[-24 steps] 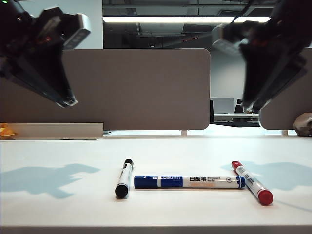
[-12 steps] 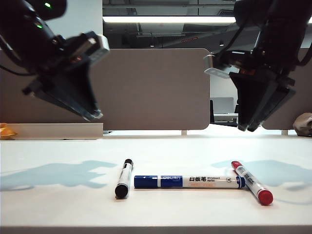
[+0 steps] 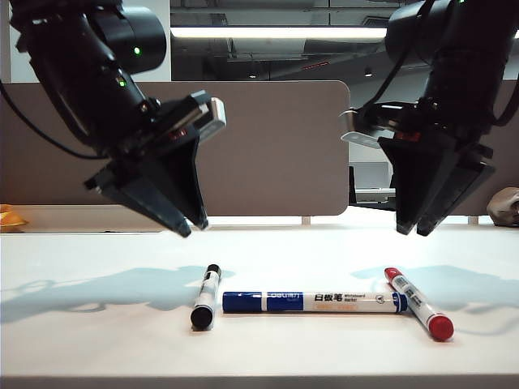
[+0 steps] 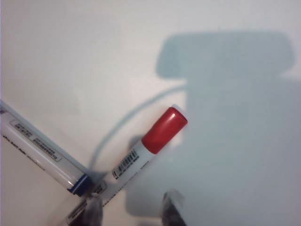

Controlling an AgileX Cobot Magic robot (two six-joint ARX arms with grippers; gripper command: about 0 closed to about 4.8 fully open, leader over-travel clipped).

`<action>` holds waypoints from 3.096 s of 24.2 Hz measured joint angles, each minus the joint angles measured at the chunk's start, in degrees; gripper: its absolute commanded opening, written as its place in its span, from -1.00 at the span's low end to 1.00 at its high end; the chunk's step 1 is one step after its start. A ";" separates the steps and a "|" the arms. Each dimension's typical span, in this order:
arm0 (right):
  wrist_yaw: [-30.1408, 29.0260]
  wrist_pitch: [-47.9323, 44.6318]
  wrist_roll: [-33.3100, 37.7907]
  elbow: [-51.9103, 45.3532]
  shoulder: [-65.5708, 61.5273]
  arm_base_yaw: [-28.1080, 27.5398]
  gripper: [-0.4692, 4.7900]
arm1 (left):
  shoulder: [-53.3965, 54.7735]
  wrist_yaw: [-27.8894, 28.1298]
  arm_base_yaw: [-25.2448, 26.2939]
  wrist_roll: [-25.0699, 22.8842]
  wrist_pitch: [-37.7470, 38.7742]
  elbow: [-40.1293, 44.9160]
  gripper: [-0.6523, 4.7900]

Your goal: Pick up the markers one by one and line them up horizontally in a straight line on the table.

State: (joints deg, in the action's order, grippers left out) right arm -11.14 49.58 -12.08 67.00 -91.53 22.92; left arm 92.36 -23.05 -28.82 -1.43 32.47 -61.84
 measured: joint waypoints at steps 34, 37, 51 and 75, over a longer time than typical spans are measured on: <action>-3.26 -2.03 4.55 0.50 -10.40 0.04 -0.54 | 4.24 3.76 -0.59 7.85 -3.23 -0.04 -0.10; -2.95 -1.95 3.58 0.52 -10.51 0.04 -0.63 | 4.24 3.78 -0.59 7.93 -3.19 -0.04 -0.10; 10.62 10.16 -4.66 0.94 -10.14 0.20 -0.62 | 6.45 3.78 -0.59 5.92 -1.51 -0.04 -0.10; 12.63 16.44 -25.16 0.50 -10.58 0.48 -0.62 | 5.27 6.10 -0.48 -9.90 1.84 -0.04 -0.10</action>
State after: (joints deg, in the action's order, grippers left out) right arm 1.50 66.02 -37.23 67.51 -102.10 23.40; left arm 97.62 -16.95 -29.30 -11.33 34.30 -61.89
